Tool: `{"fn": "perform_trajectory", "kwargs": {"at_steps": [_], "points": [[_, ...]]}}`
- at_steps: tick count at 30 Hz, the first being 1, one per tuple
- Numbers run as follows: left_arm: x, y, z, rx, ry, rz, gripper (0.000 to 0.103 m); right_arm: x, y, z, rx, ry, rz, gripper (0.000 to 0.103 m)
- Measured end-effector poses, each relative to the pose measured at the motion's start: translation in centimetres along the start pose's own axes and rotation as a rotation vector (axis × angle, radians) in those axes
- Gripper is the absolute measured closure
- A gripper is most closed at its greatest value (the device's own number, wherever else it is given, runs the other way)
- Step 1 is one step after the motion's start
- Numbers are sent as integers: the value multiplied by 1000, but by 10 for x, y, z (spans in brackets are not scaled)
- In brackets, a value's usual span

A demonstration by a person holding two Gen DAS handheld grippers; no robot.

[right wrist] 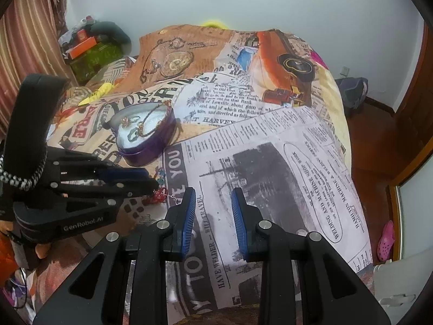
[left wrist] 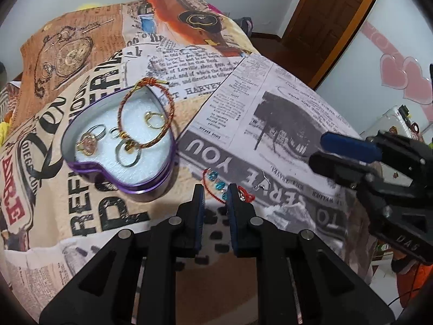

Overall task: Organize jewelry
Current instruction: 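Withdraw the left tool and grasp the red-string beaded bracelet, then lift the red-string bracelet with the left tool toward the tin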

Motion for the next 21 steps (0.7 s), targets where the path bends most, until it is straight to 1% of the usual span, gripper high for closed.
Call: {"fn": "perform_trajectory", "kwargs": {"at_steps": [3, 7, 8, 9, 11, 14, 18, 21], "points": [[-5, -1, -7, 10, -21, -23, 88, -3, 2, -2, 5, -2, -8, 78], [-8, 0, -8, -8, -50, -45, 88, -6, 6, -4, 11, -13, -29, 78], [-8, 0, -8, -10, -48, -45, 89, -5, 6, -4, 13, -14, -30, 78], [-7, 0, -8, -11, -46, -44, 97, -5, 7, -5, 15, -14, -29, 78], [-4, 1, -5, -13, -49, -39, 98, -3, 8, -5, 19, -13, -25, 78], [2, 3, 10, -40, -29, -13, 98, 0, 8, -2, 14, -21, -23, 78], [12, 0, 38, -101, -34, 7, 98, 3, 4, -3, 14, -23, -17, 78], [20, 1, 59, -141, -52, 11, 98, 11, 2, -4, 16, -31, -7, 78]]}}
Point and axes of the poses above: each gripper's, at about its wrist camera, not at the fingertips, and z roughly against the way its jaws point, x to its left, y to its underside, the point moved 7 cm from there along -z, roughly the way its jaws point, and after that the axes turned 6 degrees about -y, right-handed, at the moved point
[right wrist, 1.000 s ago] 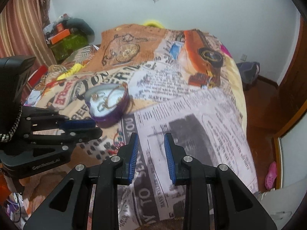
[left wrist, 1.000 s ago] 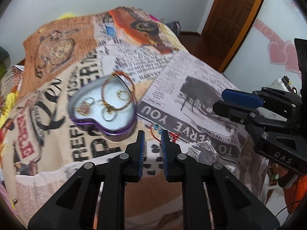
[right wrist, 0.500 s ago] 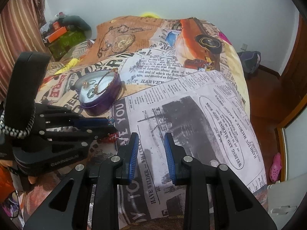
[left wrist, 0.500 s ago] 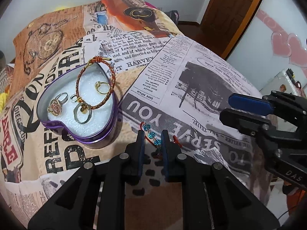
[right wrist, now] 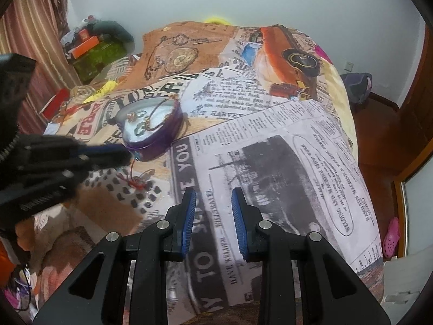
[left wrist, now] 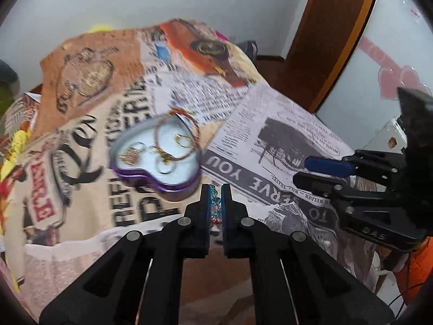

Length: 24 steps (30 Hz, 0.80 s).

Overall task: Organize jewelry
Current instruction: 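Lift the red-string bracelet with the left tool toward the tin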

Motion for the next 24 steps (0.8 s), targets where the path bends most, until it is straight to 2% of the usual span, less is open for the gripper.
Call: {"fn": "perform_trajectory", "kwargs": {"at_steps": [8, 17, 24], "points": [[30, 13, 23, -23, 12, 55, 98, 29, -3, -12, 22, -31, 46, 78], [59, 51, 9, 47, -5, 105, 98, 73, -5, -32, 66, -84, 121, 78], [63, 64, 7, 53, 1, 101, 98, 85, -9, -44, 84, -103, 105, 78]]}}
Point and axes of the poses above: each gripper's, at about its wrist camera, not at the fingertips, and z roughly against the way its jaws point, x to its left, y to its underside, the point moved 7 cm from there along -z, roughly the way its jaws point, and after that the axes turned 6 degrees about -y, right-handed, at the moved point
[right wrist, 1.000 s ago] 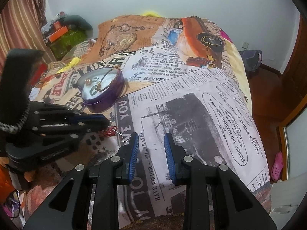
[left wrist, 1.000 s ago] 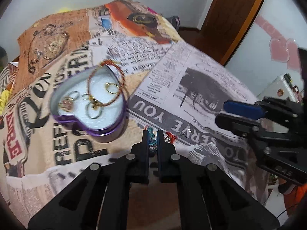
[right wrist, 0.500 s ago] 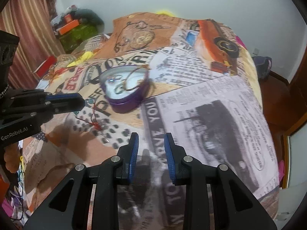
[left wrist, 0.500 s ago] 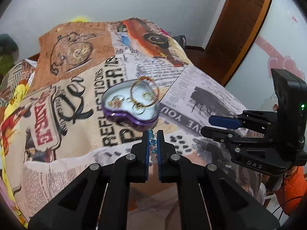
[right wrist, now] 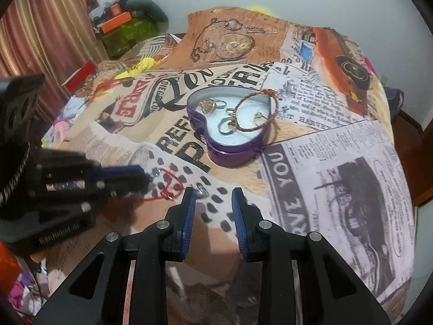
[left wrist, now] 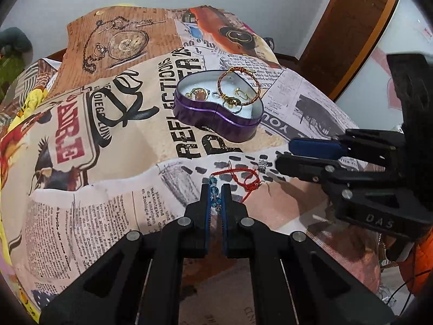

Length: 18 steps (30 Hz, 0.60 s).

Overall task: Organize jewelry
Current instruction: 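Lift the red-string bracelet with the left tool toward the tin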

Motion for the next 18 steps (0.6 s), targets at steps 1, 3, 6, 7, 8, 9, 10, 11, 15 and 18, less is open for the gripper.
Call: {"fn": "perform_trajectory", "kwargs": {"at_steps": [1, 3, 6, 7, 8, 9, 10, 11, 15, 18], "points": [[0, 0, 0, -1, 3, 1, 98, 1, -1, -2, 3, -8, -2, 78], [1, 1, -1, -4, 10, 5, 98, 3, -2, -7, 13, -14, -2, 78], [2, 1, -2, -6, 15, 7, 98, 5, -1, -17, 32, -11, 2, 78], [2, 2, -2, -6, 14, 6, 98, 5, -1, -19, 36, -12, 6, 78], [2, 2, -2, -6, 15, 6, 98, 6, 0, -22, 41, -17, 10, 78], [2, 2, -2, -6, 16, 7, 98, 7, 1, -22, 42, -22, 13, 79], [2, 2, -2, -6, 18, 8, 98, 7, 1, -22, 39, -29, 14, 81], [3, 2, -2, -5, 19, 10, 98, 8, 1, -22, 31, -47, 14, 87], [3, 3, -2, -6, 16, 10, 98, 12, 1, -20, 23, -76, 27, 95], [2, 2, -2, -6, 10, 9, 98, 14, 0, -15, -4, -55, 49, 95]]}}
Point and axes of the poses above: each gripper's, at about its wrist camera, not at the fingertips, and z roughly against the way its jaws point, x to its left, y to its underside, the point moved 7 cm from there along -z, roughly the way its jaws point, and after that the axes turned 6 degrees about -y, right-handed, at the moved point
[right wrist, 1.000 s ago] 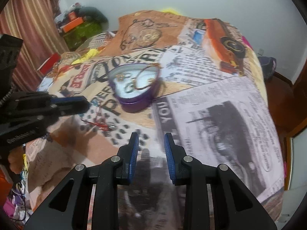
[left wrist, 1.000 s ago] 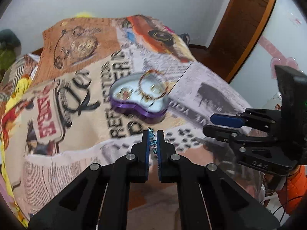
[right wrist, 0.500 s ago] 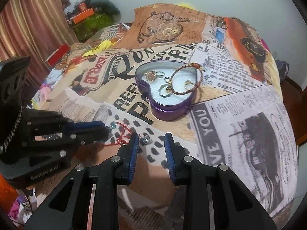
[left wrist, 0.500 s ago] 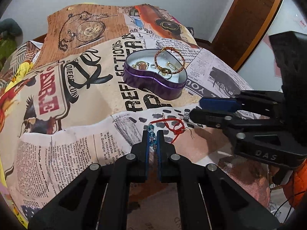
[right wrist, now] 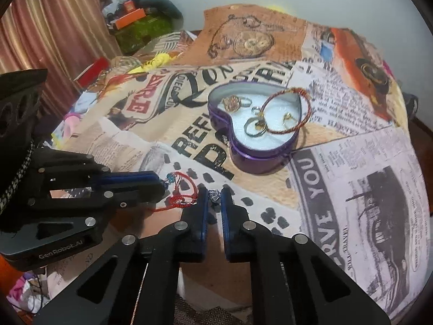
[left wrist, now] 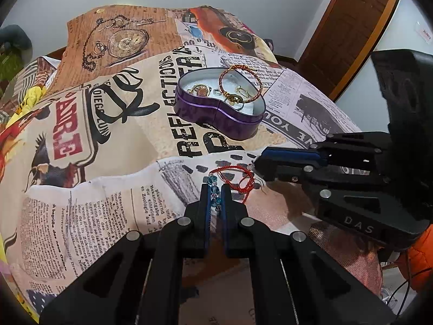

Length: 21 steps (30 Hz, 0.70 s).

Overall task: Organize jewelry
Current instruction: 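Lift the red-string bracelet with the left tool toward the tin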

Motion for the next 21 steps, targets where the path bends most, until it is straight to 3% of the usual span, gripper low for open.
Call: {"fn": "perform_trajectory", "kwargs": {"at_steps": [8, 21], "points": [[2, 0, 3, -5, -39, -8, 98, -16, -5, 22, -64, 64, -34, 95], [10, -2, 12, -26, -71, 10, 98, -35, -1, 44, -96, 130, -64, 95]]}}
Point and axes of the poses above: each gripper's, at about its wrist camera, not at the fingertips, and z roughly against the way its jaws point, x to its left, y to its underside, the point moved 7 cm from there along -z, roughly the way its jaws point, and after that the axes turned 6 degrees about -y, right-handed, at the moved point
